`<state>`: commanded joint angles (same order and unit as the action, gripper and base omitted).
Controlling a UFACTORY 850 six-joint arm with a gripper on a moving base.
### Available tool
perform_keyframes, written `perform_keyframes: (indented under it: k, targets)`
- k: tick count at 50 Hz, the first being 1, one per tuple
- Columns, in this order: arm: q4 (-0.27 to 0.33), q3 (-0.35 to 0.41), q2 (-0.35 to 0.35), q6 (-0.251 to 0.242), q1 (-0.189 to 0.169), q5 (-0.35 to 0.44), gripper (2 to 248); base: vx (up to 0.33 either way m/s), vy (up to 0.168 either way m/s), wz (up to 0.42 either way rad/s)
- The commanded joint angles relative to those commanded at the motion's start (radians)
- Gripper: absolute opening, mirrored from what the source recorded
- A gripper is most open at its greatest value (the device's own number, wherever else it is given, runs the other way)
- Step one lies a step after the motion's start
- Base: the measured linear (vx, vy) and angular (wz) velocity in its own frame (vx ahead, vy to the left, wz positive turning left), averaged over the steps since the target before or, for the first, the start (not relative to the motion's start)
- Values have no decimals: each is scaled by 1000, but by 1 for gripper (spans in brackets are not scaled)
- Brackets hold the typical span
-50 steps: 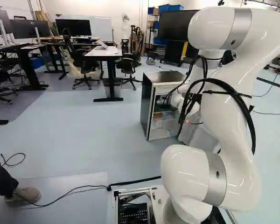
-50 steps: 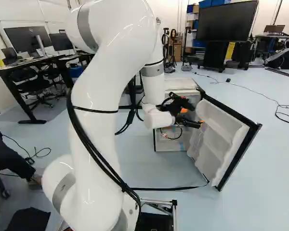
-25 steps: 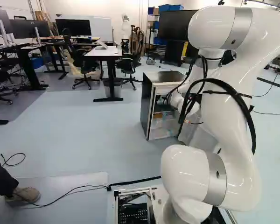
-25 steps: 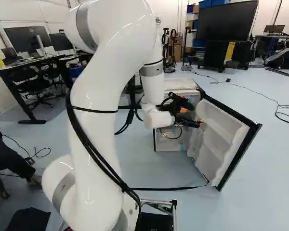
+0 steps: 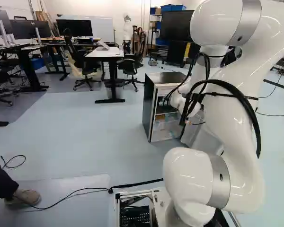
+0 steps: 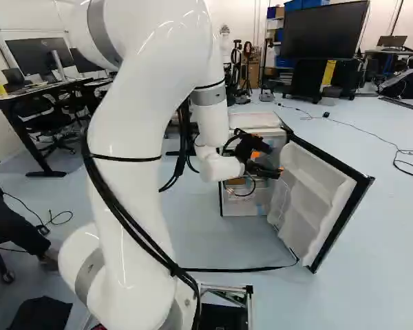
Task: Open the fridge door
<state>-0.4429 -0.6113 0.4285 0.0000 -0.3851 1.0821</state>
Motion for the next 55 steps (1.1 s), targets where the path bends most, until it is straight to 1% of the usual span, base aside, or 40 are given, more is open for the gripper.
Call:
perform_keyframes:
  k: [13, 26, 37, 55]
  targets:
    - [42, 50, -67, 0, 37, -20, 247, 0, 0, 0]
    - [96, 114, -153, 0, 84, -45, 247, 0, 0, 0]
    - [151, 179, -241, 0, 131, -71, 247, 0, 0, 0]
    - [252, 299, -403, 0, 219, -119, 247, 0, 0, 0]
